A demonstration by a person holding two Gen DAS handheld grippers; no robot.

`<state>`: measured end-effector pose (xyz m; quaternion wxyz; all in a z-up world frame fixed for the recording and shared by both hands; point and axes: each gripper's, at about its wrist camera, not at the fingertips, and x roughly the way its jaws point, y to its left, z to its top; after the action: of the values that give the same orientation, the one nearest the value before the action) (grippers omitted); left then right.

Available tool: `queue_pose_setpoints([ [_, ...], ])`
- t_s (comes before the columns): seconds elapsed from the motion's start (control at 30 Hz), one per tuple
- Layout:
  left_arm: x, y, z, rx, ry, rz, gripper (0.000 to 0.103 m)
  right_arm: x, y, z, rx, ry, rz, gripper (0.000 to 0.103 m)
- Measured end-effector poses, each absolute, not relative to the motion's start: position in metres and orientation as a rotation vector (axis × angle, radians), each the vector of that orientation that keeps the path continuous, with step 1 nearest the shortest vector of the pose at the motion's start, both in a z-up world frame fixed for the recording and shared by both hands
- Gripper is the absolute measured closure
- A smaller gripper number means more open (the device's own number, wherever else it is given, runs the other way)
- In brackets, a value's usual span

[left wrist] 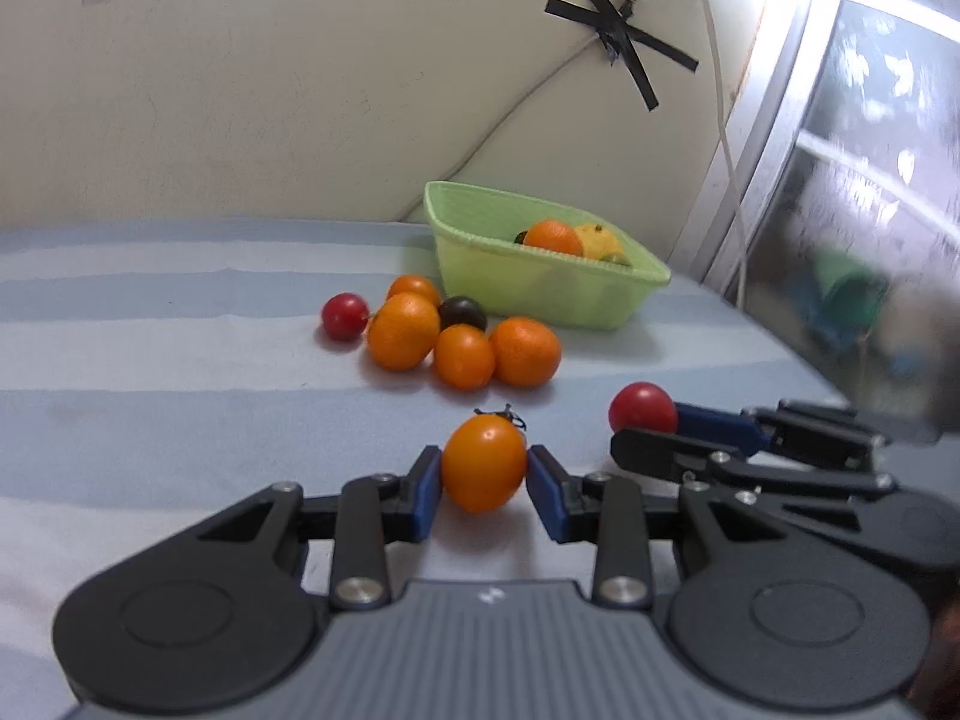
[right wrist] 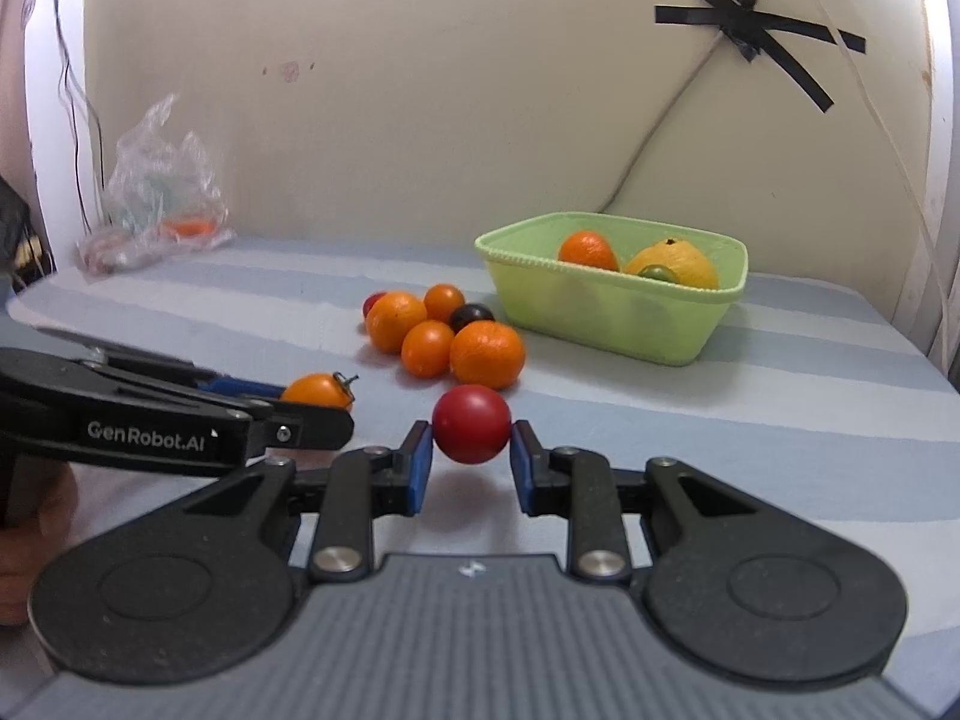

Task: Organize fruits
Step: 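Drop the orange cherry tomato into the basin with the left tool while the right tool drops the red tomato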

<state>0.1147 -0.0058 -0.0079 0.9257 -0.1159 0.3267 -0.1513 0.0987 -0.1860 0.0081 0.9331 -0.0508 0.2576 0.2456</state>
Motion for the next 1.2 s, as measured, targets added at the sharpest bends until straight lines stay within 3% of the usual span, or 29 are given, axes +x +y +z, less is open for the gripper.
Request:
queue_pose_setpoints([
  [0.27, 0.187, -0.01, 0.042, -0.255, 0.575, -0.355, 0.072, 0.145, -0.201, 0.043, -0.045, 0.432, 0.403, 0.073],
  [0.53, 0.259, -0.021, 0.031, -0.296, 0.676, -0.365, 0.072, 0.202, -0.208, 0.052, -0.057, 0.452, 0.382, 0.072],
  [0.67, 0.274, -0.032, 0.028, -0.257, 0.686, -0.363, 0.066, 0.216, -0.207, 0.048, -0.074, 0.468, 0.382, 0.071],
  [0.77, 0.277, -0.031, 0.032, -0.254, 0.674, -0.364, 0.063, 0.22, -0.204, 0.043, -0.074, 0.453, 0.378, 0.071],
  [0.87, 0.269, -0.021, 0.04, -0.271, 0.635, -0.359, 0.062, 0.214, -0.209, 0.043, -0.061, 0.425, 0.376, 0.059],
  [1.2, 0.209, 0.042, 0.042, -0.355, 0.6, -0.258, 0.062, 0.174, -0.221, 0.065, 0.008, 0.367, 0.464, 0.06],
])
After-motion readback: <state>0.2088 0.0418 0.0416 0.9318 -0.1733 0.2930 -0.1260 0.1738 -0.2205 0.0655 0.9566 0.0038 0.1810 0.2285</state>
